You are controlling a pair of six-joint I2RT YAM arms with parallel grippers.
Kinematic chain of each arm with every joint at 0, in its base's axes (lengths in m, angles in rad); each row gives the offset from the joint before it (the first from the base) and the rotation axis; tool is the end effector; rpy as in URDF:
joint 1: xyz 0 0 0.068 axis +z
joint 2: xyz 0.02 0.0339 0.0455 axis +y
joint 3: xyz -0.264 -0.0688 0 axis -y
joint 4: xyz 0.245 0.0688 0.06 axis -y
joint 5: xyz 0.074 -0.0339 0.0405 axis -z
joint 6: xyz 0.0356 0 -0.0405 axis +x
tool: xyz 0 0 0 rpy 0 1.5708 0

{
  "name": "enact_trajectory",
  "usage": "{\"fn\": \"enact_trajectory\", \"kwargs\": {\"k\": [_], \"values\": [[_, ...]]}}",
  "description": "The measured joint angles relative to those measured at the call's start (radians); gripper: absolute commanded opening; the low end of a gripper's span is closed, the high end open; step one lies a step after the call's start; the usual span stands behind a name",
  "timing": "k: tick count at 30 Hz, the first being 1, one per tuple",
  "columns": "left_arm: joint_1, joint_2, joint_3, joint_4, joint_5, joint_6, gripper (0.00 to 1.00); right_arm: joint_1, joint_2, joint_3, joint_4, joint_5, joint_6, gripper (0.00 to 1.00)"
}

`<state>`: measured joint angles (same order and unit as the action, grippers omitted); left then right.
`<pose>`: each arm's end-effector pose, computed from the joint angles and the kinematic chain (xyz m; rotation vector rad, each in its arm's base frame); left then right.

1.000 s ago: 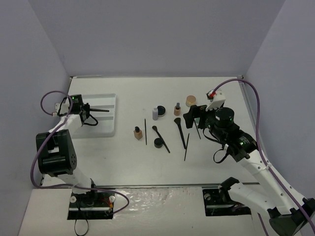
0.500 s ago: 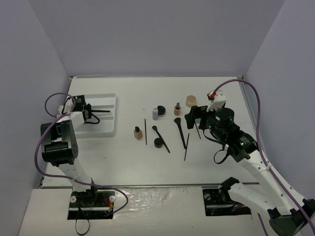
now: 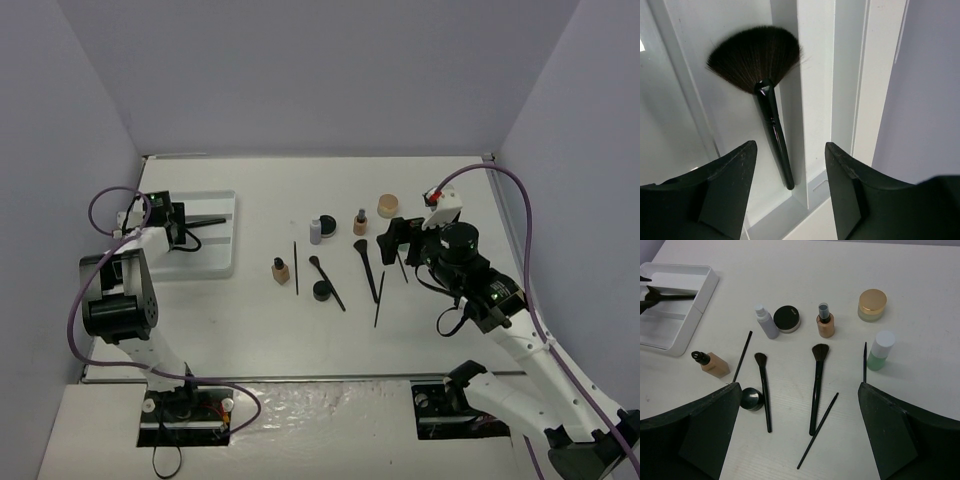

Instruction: Organize the makeup

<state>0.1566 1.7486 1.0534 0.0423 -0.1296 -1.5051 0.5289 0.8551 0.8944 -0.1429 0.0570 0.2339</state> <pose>0.3747 0.0638 0.1961 -1.7352 1.4851 -0.5885 0.1721 0.0983 0.3710 -0.2068 1.6889 0.5257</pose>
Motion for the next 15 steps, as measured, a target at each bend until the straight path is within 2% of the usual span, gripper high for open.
{"fn": "enact_trajectory", "kwargs": {"k": [5,8,15], "values": [[-0.007,-0.107,0.005,-0.061,0.053,0.086,0.65,0.000,0.003,-0.003,-0.017,0.011,0.020,0.99],[-0.038,-0.184,0.052,-0.144,0.083,0.217,0.71,0.000,0.022,-0.014,-0.035,0.028,0.041,0.97],[-0.254,-0.365,0.143,-0.321,0.115,0.575,0.91,-0.004,0.138,-0.074,-0.067,0.032,0.102,0.80]]}}
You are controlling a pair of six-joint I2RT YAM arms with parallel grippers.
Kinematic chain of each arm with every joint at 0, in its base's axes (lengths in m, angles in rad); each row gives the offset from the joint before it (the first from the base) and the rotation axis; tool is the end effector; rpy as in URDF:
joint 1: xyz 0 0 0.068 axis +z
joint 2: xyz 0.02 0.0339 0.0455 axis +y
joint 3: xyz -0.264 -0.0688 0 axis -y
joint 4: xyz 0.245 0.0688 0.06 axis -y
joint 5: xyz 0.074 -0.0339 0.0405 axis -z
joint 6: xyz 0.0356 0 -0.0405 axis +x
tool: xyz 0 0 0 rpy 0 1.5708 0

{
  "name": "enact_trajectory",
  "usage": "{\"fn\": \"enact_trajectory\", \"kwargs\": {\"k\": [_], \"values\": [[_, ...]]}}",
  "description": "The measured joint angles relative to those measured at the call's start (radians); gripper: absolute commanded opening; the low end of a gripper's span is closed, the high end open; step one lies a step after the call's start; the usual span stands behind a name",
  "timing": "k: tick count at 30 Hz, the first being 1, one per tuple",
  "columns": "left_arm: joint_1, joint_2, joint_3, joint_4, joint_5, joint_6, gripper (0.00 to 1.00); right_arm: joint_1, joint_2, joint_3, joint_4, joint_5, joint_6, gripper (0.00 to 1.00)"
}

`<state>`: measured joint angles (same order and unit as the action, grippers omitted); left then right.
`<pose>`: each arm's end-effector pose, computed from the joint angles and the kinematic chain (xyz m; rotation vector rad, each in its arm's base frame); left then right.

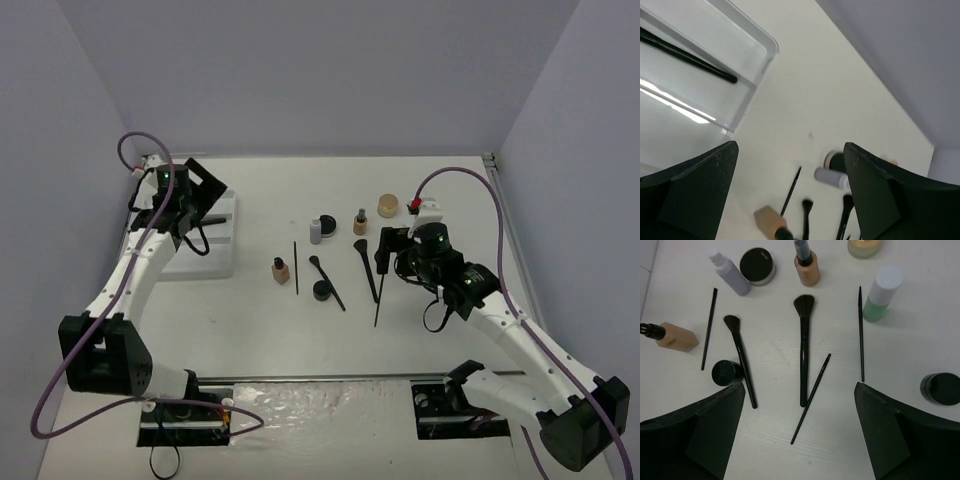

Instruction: Organize the makeup

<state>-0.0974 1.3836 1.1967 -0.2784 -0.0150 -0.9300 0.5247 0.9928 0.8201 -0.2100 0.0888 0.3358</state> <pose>0.3192 -0.0307 0.3371 -0.8558 1.9117 -0.6213 0.1998 0.1120 0.3107 -0.1277 1.9786 0.4783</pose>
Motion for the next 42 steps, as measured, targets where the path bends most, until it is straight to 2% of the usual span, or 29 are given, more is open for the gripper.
{"fn": "enact_trajectory", "kwargs": {"k": [2,4,5,11,20,25,27,30,36,42], "values": [[-0.060,-0.061,-0.004,-0.062,0.012,0.092,0.96,0.000,0.049,-0.014,-0.004,-0.002,0.020,0.73],[-0.090,-0.123,-0.023,-0.116,0.020,0.162,0.97,0.000,0.098,-0.020,-0.005,-0.002,0.038,0.67],[-0.093,-0.157,-0.038,-0.148,0.019,0.192,0.97,0.000,0.130,-0.021,-0.002,-0.002,0.044,0.63],[-0.089,-0.310,-0.091,-0.316,0.010,0.317,0.97,0.012,0.323,-0.026,0.044,0.000,0.079,0.55],[-0.090,-0.380,-0.105,-0.417,0.020,0.378,0.97,0.050,0.623,-0.003,0.166,0.038,0.097,0.44],[-0.090,-0.394,-0.123,-0.442,0.030,0.384,0.97,0.066,0.677,0.032,0.233,0.071,0.100,0.27],[-0.090,-0.398,-0.126,-0.448,0.036,0.387,0.97,0.073,0.685,0.034,0.250,0.089,0.100,0.24],[-0.090,-0.403,-0.126,-0.452,0.046,0.393,0.97,0.085,0.687,0.033,0.261,0.109,0.105,0.27],[-0.090,-0.406,-0.126,-0.452,0.070,0.396,0.97,0.092,0.683,0.024,0.267,0.139,0.116,0.44],[-0.090,-0.406,-0.126,-0.451,0.086,0.395,0.97,0.094,0.677,0.024,0.251,0.155,0.111,0.44]]}}
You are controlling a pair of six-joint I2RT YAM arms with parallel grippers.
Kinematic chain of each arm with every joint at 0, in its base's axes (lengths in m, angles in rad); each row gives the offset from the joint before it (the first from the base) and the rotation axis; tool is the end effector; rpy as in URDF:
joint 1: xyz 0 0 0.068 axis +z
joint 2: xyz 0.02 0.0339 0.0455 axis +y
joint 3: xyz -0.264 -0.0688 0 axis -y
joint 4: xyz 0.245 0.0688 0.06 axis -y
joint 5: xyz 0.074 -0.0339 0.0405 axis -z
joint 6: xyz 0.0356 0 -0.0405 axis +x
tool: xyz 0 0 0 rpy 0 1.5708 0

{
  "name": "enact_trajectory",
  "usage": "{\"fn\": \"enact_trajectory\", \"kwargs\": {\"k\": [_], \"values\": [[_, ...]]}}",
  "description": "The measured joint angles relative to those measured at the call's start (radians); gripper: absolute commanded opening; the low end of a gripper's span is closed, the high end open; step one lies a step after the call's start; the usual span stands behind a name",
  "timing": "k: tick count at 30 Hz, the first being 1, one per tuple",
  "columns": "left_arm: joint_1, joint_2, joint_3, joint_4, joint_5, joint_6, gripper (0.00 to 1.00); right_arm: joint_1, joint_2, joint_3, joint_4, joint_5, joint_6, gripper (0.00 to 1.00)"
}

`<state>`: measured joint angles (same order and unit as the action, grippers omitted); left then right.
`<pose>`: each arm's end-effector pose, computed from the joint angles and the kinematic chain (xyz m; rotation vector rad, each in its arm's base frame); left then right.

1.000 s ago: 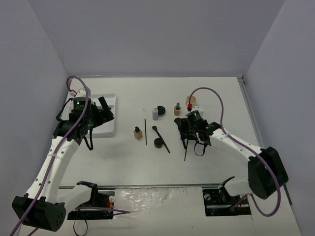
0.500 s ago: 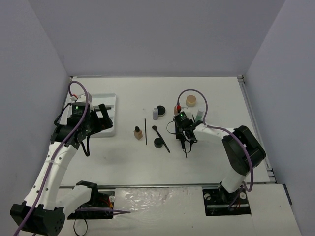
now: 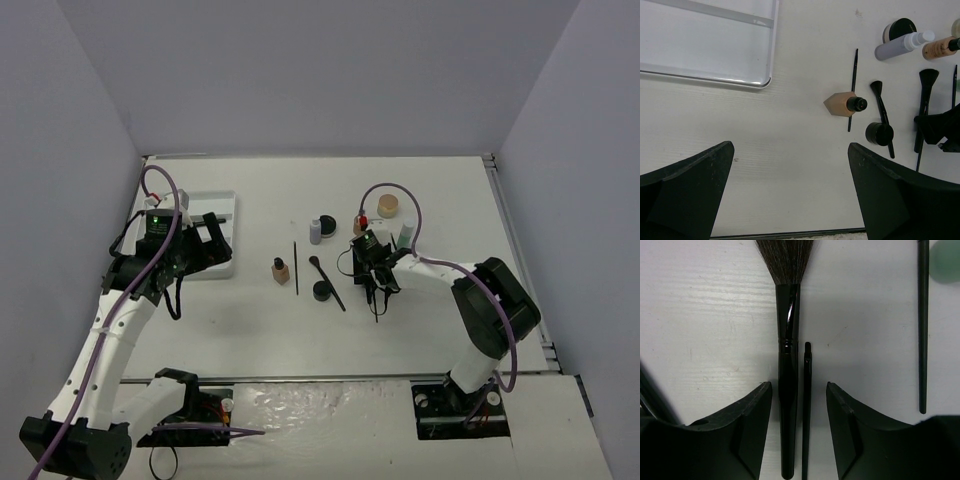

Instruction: Organize the makeup

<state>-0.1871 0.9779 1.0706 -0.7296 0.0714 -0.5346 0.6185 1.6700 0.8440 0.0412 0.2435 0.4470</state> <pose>0.1950 -0.0395 0.3497 -0.3487 2.2206 -0.4751 0.2764 0.1862 0.1600 -0.0820 2.3381 0.2457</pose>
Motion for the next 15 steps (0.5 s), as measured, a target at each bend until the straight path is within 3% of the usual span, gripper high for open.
{"fn": "enact_trajectory", "kwargs": {"k": [15], "values": [[0.000,0.003,0.000,0.000,0.011,0.000,0.97,0.025,-0.013,0.020,-0.069,0.012,0.005,0.27]]}}
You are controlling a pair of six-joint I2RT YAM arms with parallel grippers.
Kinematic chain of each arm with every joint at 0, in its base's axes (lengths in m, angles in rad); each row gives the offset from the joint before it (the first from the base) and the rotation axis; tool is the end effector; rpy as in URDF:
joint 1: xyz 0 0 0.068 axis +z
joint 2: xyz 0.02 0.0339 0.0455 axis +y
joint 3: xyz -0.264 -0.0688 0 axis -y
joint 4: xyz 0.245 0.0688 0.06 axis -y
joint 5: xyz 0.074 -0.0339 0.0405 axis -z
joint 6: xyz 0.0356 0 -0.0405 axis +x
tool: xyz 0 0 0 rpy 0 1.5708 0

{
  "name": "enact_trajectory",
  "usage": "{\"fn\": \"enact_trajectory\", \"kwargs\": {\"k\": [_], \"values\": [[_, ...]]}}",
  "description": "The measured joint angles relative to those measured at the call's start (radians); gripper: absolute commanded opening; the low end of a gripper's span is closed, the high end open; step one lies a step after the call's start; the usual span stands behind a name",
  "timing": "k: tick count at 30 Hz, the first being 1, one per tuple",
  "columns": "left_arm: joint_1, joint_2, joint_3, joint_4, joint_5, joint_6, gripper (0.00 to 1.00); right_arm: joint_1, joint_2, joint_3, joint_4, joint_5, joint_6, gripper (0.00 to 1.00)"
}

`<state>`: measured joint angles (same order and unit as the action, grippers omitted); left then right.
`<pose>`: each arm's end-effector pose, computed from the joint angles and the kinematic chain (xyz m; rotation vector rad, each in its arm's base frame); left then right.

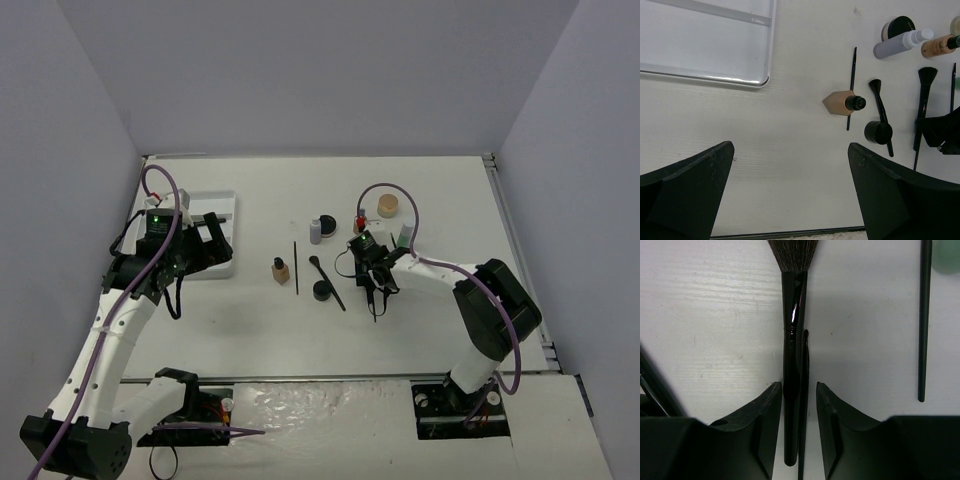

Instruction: Organize the makeup

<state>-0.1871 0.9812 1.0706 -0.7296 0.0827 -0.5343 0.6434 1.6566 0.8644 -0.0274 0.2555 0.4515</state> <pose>0.1956 -0.0400 0.3492 -0.3429 2.2264 -0.4863 0.2705 0.1916 0.1650 -0.1073 2.3653 0.2260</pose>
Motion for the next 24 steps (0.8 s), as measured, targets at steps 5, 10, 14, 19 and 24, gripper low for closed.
{"fn": "enact_trajectory", "kwargs": {"k": [5,10,14,19,24], "values": [[0.000,0.004,0.000,0.000,0.000,0.000,0.97,0.005,0.000,0.010,-0.004,0.004,0.005,0.23],[0.000,0.004,0.000,0.000,0.001,0.000,0.97,0.007,0.000,0.019,-0.006,0.003,0.006,0.21],[0.000,0.004,0.000,0.000,0.001,0.000,0.97,0.007,0.002,0.022,-0.006,0.003,0.013,0.20],[0.000,0.004,0.000,-0.002,0.003,0.000,0.97,0.011,0.021,0.022,-0.001,0.007,0.020,0.20],[0.000,-0.002,0.000,-0.007,0.003,0.000,0.97,0.012,0.038,0.022,0.008,0.008,0.024,0.18]]}}
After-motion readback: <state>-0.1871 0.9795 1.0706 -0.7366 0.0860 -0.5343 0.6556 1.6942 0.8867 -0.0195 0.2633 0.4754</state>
